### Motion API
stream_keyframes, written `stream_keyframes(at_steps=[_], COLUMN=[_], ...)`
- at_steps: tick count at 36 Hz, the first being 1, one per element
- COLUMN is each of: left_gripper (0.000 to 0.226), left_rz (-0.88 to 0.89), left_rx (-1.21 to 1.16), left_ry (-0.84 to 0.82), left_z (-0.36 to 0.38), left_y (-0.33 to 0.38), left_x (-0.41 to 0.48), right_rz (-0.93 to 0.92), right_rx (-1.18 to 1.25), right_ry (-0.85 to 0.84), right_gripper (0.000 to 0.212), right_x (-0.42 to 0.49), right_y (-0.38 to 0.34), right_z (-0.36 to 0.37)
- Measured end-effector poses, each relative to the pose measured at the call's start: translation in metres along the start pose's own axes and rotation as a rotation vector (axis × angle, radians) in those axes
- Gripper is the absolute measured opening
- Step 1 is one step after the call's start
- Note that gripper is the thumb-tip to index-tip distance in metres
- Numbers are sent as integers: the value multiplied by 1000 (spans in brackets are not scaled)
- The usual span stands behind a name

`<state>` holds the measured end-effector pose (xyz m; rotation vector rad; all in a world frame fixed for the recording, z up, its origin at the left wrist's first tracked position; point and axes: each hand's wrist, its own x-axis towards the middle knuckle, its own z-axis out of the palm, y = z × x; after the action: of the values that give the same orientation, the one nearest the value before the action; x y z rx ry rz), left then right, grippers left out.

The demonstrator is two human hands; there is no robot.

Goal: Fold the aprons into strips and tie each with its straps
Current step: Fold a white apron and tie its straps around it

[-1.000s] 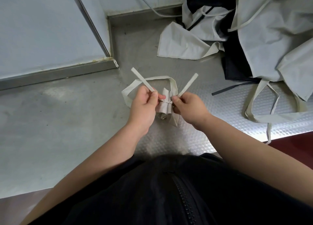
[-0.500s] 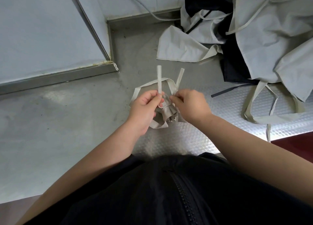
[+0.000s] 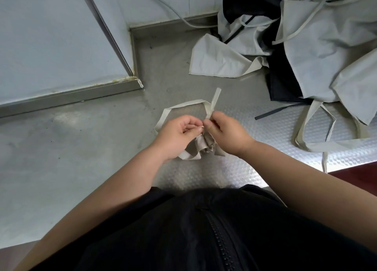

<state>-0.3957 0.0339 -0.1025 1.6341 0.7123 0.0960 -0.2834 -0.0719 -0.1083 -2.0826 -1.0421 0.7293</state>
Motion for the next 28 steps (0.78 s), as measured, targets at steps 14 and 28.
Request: stream_keyframes(at_steps=[14, 28], left_gripper=[32, 30], left_rz=[127, 184], left_rx=[131, 168], left_ry=[149, 184], left_z=[3, 0], left_y=[-4, -7], left_x=[1, 3], right_rz=[-45, 130], right_rx=[-238, 93], right_ry=[-154, -209], right_gripper=[38, 32], right_x=[0, 5], right_y=[-11, -12], right_z=[-5, -8])
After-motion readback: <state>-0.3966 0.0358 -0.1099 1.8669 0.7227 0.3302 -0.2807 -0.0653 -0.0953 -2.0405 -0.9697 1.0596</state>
